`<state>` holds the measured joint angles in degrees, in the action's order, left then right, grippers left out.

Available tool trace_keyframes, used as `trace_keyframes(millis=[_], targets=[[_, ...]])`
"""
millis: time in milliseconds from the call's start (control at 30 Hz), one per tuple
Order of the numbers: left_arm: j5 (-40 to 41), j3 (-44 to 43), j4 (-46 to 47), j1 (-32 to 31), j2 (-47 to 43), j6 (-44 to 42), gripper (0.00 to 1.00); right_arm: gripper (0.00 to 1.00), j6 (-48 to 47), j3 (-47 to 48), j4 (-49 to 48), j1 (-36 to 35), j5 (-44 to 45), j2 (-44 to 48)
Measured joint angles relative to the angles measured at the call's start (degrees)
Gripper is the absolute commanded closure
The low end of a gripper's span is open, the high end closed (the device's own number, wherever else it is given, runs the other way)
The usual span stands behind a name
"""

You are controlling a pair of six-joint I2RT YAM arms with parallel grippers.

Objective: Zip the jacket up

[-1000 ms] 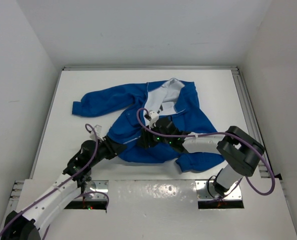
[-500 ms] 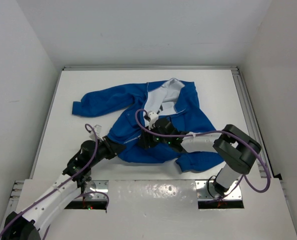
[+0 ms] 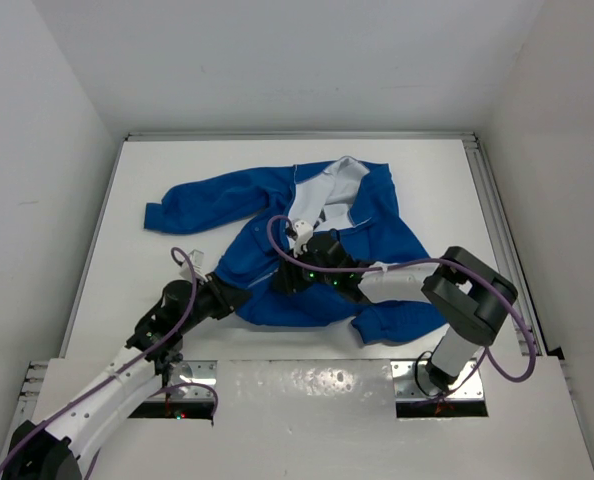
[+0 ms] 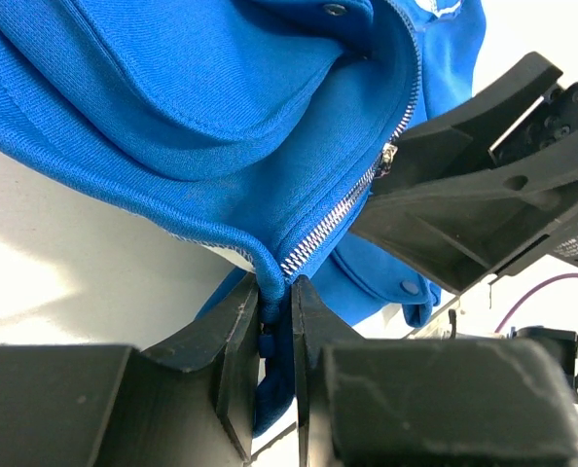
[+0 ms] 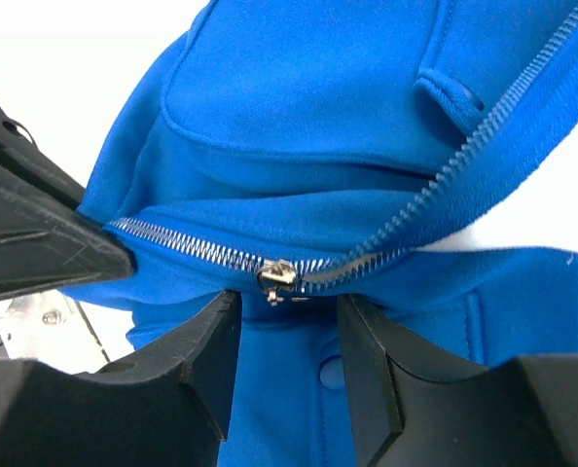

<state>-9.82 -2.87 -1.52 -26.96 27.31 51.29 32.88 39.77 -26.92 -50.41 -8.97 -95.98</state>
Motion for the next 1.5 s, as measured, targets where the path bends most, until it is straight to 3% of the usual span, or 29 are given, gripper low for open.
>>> trace_keyframes(millis=[133, 400, 767, 933, 1067, 1167, 1300, 1500], targets=[[-0.3, 0.0, 0.0, 0.0, -0.1, 0.0, 1.0, 0.62, -0.2, 0.5, 0.0, 0.0, 0.0, -0.7], [-0.2, 0.0, -2.2, 0.0, -2.0, 0.0, 1.0, 1.0, -0.5, 0.3, -1.6, 0.0, 0.5, -0.6], [1.8, -7.4, -8.6, -0.3, -3.7, -3.3, 1.0, 1.0, -0.6, -4.9, -0.6, -1.1, 7.3, 10.4], [6.9, -16.6, -16.0, -0.3, -3.7, -7.6, 1.0, 1.0, -4.1, -3.4, 7.7, -0.5, 19.1, 15.0], [11.6, -25.1, -22.0, -0.3, -5.2, -10.9, 1.0, 1.0, -9.9, 2.4, 14.7, 0.1, 31.5, 14.6], [13.9, -28.4, -25.3, -0.3, -6.1, -12.5, 1.0, 1.0, -12.9, 7.1, 17.7, 1.3, 36.1, 13.8], [14.8, -29.4, -26.7, -0.3, -8.1, -13.3, 1.0, 1.0, -11.3, 8.7, 20.0, 2.6, 29.3, 15.6], [12.3, -18.9, -26.3, -0.3, -11.0, -8.7, 1.0, 1.0, -1.6, 2.3, 16.3, -0.2, 9.4, 18.9]])
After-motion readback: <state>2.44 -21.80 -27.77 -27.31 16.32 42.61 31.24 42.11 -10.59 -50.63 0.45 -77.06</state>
